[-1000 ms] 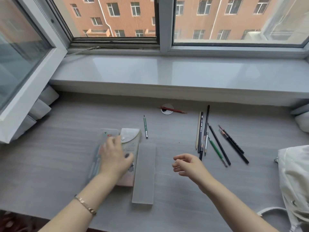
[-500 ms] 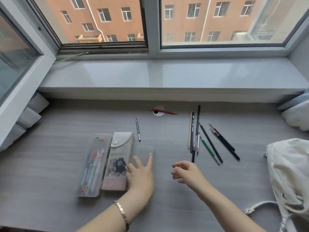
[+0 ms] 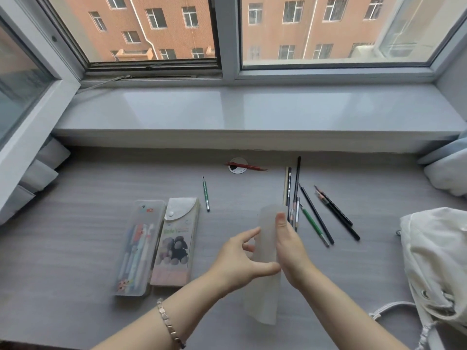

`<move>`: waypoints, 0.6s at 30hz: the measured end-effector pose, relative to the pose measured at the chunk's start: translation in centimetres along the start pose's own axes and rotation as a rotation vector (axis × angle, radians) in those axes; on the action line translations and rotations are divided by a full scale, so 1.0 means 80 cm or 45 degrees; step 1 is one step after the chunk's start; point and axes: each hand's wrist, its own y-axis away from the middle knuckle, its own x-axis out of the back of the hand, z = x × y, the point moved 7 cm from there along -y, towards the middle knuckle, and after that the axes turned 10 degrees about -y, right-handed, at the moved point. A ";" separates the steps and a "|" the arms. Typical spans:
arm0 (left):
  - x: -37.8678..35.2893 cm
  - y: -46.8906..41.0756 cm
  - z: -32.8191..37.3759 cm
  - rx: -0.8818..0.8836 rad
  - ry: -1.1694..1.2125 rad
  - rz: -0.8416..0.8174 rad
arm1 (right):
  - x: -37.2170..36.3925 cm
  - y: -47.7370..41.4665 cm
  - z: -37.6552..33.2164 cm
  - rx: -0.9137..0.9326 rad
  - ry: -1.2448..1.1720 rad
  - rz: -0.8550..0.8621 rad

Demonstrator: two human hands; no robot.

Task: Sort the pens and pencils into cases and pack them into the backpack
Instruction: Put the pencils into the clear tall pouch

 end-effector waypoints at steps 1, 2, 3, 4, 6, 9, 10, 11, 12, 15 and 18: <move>-0.002 0.000 0.001 -0.014 0.048 -0.019 | 0.003 0.001 -0.004 0.031 -0.033 0.010; -0.005 0.001 0.001 -0.026 0.097 -0.045 | 0.008 0.000 -0.005 0.055 -0.034 0.022; -0.008 0.001 0.001 -0.031 0.167 -0.073 | 0.017 -0.002 -0.005 0.057 -0.031 0.043; -0.007 0.001 -0.002 -0.024 0.247 -0.084 | 0.026 -0.004 -0.002 0.033 -0.046 0.057; -0.003 0.002 -0.005 0.049 0.385 -0.121 | 0.045 -0.007 0.005 -0.083 -0.148 0.031; 0.001 -0.002 -0.007 0.080 0.783 -0.285 | 0.062 -0.013 0.003 -0.187 -0.219 -0.022; 0.004 -0.001 -0.004 0.072 0.901 -0.311 | 0.065 -0.017 -0.003 -0.132 -0.123 -0.006; 0.007 -0.003 -0.004 0.085 0.927 -0.295 | 0.069 -0.023 -0.014 -0.018 0.043 0.034; 0.012 -0.005 -0.007 0.117 0.900 -0.239 | 0.075 -0.029 -0.028 0.135 0.258 0.106; 0.031 -0.011 -0.017 0.189 0.772 0.023 | 0.089 -0.051 -0.067 0.521 1.022 0.403; 0.051 -0.011 -0.019 0.218 0.670 0.216 | 0.098 -0.080 -0.063 0.338 1.657 0.436</move>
